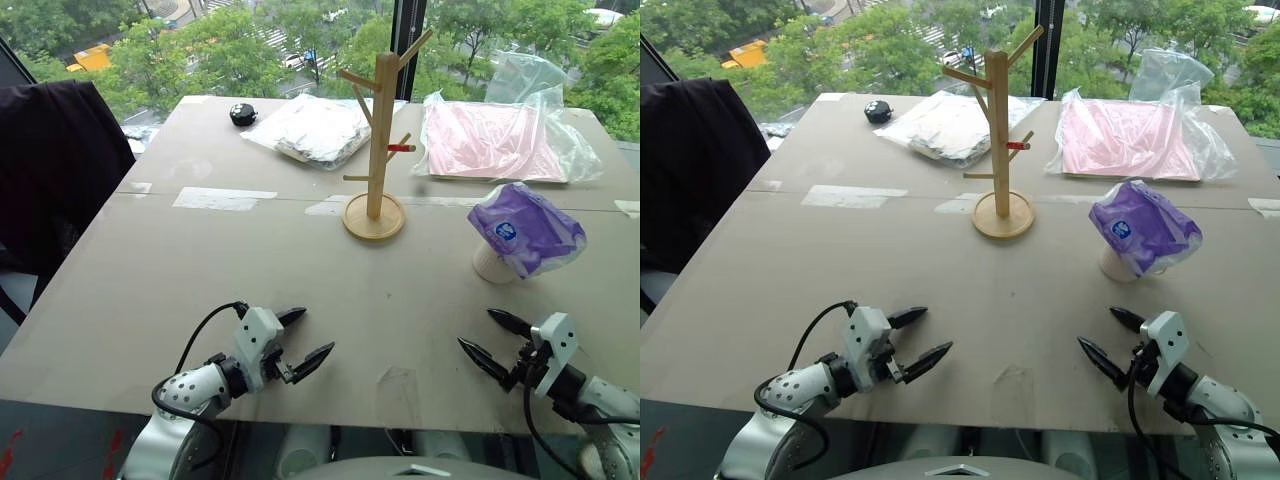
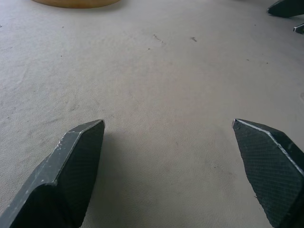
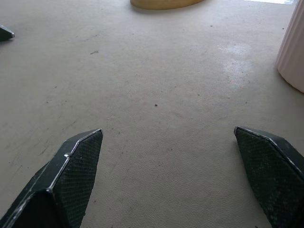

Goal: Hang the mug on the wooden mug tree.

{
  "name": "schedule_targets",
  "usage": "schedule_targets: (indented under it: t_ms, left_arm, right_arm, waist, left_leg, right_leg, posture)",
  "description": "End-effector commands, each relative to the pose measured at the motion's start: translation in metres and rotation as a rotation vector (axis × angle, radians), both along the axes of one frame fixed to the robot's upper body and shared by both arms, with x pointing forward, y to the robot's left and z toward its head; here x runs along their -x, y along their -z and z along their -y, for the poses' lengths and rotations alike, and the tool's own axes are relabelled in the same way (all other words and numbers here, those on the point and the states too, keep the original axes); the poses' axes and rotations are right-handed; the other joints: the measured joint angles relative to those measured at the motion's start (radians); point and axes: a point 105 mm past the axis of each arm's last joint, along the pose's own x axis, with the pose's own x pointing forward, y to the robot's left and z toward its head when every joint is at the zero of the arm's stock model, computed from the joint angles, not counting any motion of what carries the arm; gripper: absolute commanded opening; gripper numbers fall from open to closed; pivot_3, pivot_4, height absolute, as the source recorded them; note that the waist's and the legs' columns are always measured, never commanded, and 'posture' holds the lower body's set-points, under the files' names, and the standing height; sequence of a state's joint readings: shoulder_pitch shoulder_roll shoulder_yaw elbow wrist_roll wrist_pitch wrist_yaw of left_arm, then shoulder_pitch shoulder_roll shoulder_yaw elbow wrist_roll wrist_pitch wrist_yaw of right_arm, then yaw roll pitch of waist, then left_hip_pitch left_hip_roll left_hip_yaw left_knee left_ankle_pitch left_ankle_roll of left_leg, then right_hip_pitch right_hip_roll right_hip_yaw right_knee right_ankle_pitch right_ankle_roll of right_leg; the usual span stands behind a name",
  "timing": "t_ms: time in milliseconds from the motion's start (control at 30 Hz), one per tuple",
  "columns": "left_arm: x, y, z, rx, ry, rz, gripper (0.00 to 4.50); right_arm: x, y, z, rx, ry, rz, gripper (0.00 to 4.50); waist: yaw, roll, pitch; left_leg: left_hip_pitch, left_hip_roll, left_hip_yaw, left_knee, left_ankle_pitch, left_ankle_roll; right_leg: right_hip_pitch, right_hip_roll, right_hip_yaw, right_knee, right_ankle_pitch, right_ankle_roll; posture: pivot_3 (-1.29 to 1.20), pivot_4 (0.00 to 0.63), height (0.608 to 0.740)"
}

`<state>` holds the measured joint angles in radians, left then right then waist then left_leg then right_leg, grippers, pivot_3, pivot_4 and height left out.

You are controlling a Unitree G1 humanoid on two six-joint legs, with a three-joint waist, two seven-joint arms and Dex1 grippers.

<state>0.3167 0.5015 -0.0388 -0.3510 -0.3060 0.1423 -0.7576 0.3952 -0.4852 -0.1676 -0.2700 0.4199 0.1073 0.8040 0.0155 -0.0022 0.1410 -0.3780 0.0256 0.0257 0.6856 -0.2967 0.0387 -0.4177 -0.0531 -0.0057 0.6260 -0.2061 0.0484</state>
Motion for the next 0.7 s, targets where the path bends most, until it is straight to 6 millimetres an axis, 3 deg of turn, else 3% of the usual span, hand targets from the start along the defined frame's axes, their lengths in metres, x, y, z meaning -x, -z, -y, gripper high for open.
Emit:
schedule_targets:
  t_ms: [33, 133, 467, 567, 700]
  left_arm:
    - [-0.002, -0.001, 0.001, 0.002, -0.007, -0.016, 4.42]
    - [-0.008, -0.012, 0.005, 0.034, 0.002, 0.009, 4.42]
    - [-0.015, -0.014, 0.012, 0.02, 0.039, 0.024, 4.42]
    - [-0.015, -0.015, 0.014, 0.019, 0.059, 0.028, 4.42]
    - [-0.018, -0.024, 0.018, 0.037, 0.115, 0.059, 4.42]
  right_arm:
    - [0.001, -0.006, 0.007, 0.013, 0.028, 0.03, 4.5]
    - [0.001, -0.009, 0.009, 0.032, 0.037, 0.052, 4.5]
    - [0.007, -0.011, 0.003, 0.056, 0.029, 0.069, 4.5]
    - [0.014, -0.024, -0.013, 0.061, -0.066, 0.096, 4.5]
    - [0.02, -0.062, -0.046, 0.034, -0.204, 0.177, 4.5]
  waist:
    - [0.0, 0.0, 0.0]
    - [0.003, 0.0, 0.002]
    - [-0.001, -0.004, 0.005]
    - [-0.001, -0.003, 0.007]
    - [-0.002, -0.005, 0.009]
  left_leg:
    - [0.0, 0.0, 0.0, 0.0, 0.0, 0.0]
    - [-0.001, 0.0, -0.001, 0.0, 0.0, 0.0]
    - [-0.004, -0.001, 0.0, -0.002, 0.0, 0.0]
    - [-0.004, -0.001, 0.0, -0.002, 0.0, 0.0]
    - [-0.004, -0.001, 0.0, -0.002, 0.0, 0.0]
  right_leg:
    - [0.0, 0.0, 0.0, 0.0, 0.0, 0.0]
    - [0.0, -0.001, -0.001, 0.0, 0.0, 0.0]
    - [-0.003, 0.0, 0.0, -0.001, 0.0, 0.0]
    - [-0.003, 0.0, 0.0, -0.001, 0.0, 0.0]
    - [-0.004, 0.0, 0.0, -0.001, -0.001, 0.0]
  posture:
    - [0.0, 0.15, 0.74]
    - [0.0, 0.15, 0.74]
    - [0.0, 0.15, 0.74]
    - [0.0, 0.15, 0.74]
    - [0.0, 0.15, 0.74]
